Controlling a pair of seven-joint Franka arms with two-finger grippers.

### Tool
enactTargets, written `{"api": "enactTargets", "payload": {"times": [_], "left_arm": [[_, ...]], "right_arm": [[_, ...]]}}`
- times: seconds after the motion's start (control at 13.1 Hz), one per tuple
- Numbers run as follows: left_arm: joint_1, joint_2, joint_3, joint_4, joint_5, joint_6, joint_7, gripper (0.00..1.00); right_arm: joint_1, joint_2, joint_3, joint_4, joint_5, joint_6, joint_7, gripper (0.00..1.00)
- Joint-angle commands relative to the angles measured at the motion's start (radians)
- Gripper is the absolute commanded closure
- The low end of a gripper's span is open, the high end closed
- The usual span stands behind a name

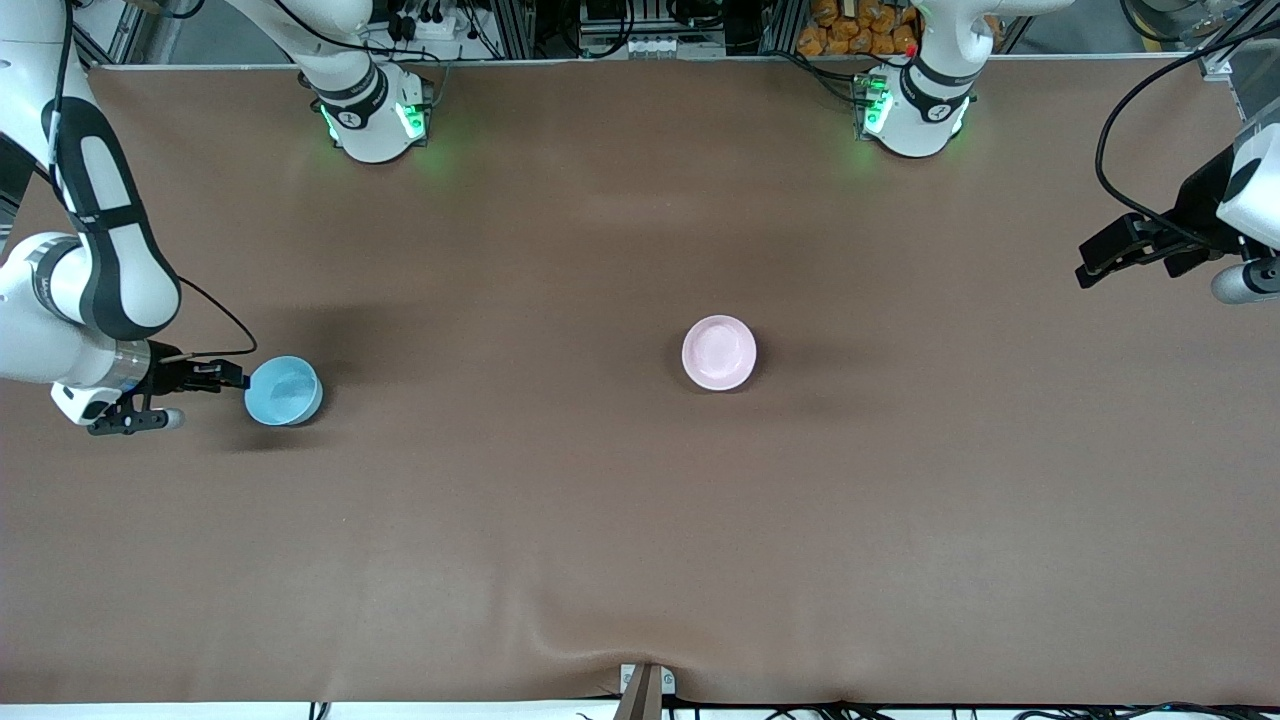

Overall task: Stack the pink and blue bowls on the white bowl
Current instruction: 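Move the right gripper down to the light blue bowl rim, then close the right gripper on the blue bowl rim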

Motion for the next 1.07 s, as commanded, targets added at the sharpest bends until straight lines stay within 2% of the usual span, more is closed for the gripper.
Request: {"api": "enactTargets", "payload": {"times": [0.0,0.15,0.31,0.46,0.84,0.99], "left_arm": [[-0.006,-0.032,0.009,-0.029,0.017,-0.004,0.025,0.00],[-0.006,-0.033,0.010,-0.029,0.017,-0.004,0.029,0.00],[0.002,-0.033,0.012,-0.031,0.017,-0.004,0.030,0.00],[0.010,-0.035,0.012,-0.032,0.017,-0.009,0.053,0.00],[0.034,-0.046,0.012,-0.037,0.012,-0.010,0.102,0.00],[0.034,-0.044,0.010,-0.037,0.012,-0.010,0.102,0.00]], "right_arm": [[-0.017,0.038,0.009,-0.005,0.031,0.048,-0.018,0.55],[-0.007,0.049,0.009,-0.005,0.031,0.086,-0.018,0.57],[-0.004,0.072,0.009,-0.003,0.031,0.123,-0.021,0.67],[-0.008,0.071,0.010,-0.003,0.031,0.123,-0.053,1.00],[-0.004,0.068,0.015,-0.003,0.033,0.099,-0.053,1.00],[0.012,0.054,0.017,0.014,0.083,0.034,-0.046,1.00]]}}
